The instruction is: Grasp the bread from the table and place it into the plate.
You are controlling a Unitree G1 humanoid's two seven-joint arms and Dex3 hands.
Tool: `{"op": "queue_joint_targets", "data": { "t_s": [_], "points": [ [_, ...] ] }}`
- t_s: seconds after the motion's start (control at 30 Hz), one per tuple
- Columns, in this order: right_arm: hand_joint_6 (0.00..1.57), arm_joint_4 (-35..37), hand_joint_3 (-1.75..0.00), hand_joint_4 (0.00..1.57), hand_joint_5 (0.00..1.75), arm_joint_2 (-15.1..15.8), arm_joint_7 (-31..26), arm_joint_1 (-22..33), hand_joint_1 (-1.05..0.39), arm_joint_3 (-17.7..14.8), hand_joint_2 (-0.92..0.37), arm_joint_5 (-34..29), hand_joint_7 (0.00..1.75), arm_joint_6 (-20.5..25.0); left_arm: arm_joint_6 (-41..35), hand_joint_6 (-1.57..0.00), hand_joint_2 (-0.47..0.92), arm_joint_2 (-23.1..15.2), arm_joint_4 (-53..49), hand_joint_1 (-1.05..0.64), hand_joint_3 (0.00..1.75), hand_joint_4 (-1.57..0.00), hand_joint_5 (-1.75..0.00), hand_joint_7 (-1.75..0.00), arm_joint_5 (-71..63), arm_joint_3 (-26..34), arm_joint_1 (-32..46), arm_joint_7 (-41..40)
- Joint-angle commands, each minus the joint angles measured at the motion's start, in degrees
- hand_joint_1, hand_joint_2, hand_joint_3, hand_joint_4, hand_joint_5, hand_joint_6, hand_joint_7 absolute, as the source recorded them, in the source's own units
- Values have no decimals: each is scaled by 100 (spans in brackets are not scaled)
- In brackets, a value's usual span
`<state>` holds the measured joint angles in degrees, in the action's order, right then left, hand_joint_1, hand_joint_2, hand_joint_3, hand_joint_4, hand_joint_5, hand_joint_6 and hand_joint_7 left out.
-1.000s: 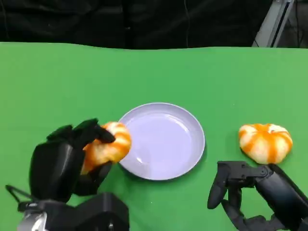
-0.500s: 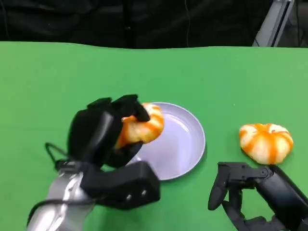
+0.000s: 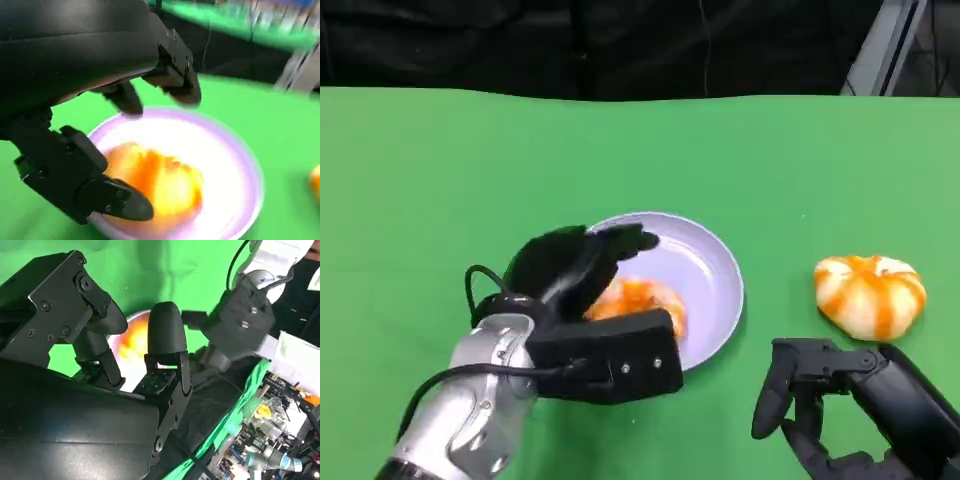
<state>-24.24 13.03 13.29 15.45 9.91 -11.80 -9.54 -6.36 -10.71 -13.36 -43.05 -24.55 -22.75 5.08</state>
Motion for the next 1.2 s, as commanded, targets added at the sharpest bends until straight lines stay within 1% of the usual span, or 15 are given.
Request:
{"op": "queue_joint_targets", "data": {
  "t_s": [0.03, 0.17, 0.27, 0.43, 0.53, 0.6, 0.7, 0.77, 0.87, 0.97, 1.0, 1.07, 1.1, 1.13, 1.2],
  "points": [
    [81, -88, -140, 85, 165, 50, 7, 22, 8, -38, -28, 40, 130, 24, -339, -4, 92, -186, 316, -81, 39, 0, -1, 0, -54, -111, -118, 654],
    [81, -65, -140, 85, 166, 36, -8, 19, 10, -29, -29, 46, 130, -23, -544, 0, 92, -309, 631, -88, 44, 0, 0, 0, -37, -116, -67, 1068],
    [81, -76, -140, 85, 167, 34, -20, 15, 9, -24, -29, 15, 131, -19, -600, -1, 92, -429, 907, -88, 45, 0, 0, 0, 15, -56, 24, 1234],
    [81, -73, -141, 85, 166, 24, -44, 14, 9, -8, -28, -20, 130, -39, -221, -13, 92, -639, 1547, -78, 39, -9, -6, -6, 294, 336, 555, 849],
    [81, -82, -141, 86, 167, 7, -45, 19, 9, 4, -29, -8, 130, -9, 35, -28, 92, -640, 1900, -62, 27, -26, -18, -11, 667, 729, 992, 572],
    [81, -77, -142, 86, 167, 0, -41, 19, 9, 8, -29, 18, 130, -14, 167, -40, 92, -663, 2131, -50, 24, -41, -30, -15, 928, 987, 1288, 487],
    [81, -57, -141, 86, 167, 10, -41, 12, 9, 2, -29, 27, 130, -55, 458, -66, 92, -631, 2434, -39, 22, -64, -51, -23, 1396, 1390, 1792, 325],
    [81, -71, -141, 86, 167, 14, -38, 13, 8, 1, -29, 21, 131, -31, 738, -80, 92, -585, 2619, -32, 20, -73, -72, -22, 1767, 1664, 2196, 207],
    [80, -100, -140, 85, 167, 7, -35, 19, 9, 9, -29, 24, 131, -10, 1445, -94, 92, -469, 2710, -25, 18, -81, -83, -24, 2145, 2007, 2803, -236],
    [81, -124, -139, 85, 166, 1, -39, 36, 9, 18, -29, 16, 131, 1, 1839, -100, 92, -332, 2743, -21, 18, -81, -91, -24, 2438, 2187, 3150, -421],
    [81, -156, -140, 85, 166, -2, -37, 51, 8, 26, -29, 10, 131, 33, 1938, -104, 89, -277, 2793, -15, 29, -81, -105, -37, 2554, 2255, 3295, -461],
    [81, -219, -140, 85, 166, -4, -24, 91, 8, 34, -29, 22, 131, 83, 2134, -97, 77, -171, 2904, -12, 54, -79, -114, -60, 2741, 2391, 3591, -554],
    [81, -245, -141, 85, 166, -3, -17, 109, 9, 34, -29, 36, 131, 100, 2216, -92, 66, -129, 2949, -7, 82, -78, -145, -88, 2793, 2446, 3707, -591],
    [80, -264, -141, 85, 166, -2, -13, 122, 9, 34, -29, 45, 131, 113, 2276, -88, 60, -99, 2979, -5, 96, -77, -156, -101, 2829, 2485, 3788, -614],
    [80, -293, -141, 85, 166, 0, -12, 143, 9, 30, -29, 46, 131, 126, 2344, -84, 53, -66, 3056, -4, 111, -78, -167, -117, 2878, 2550, 3926, -619]
  ]
}}
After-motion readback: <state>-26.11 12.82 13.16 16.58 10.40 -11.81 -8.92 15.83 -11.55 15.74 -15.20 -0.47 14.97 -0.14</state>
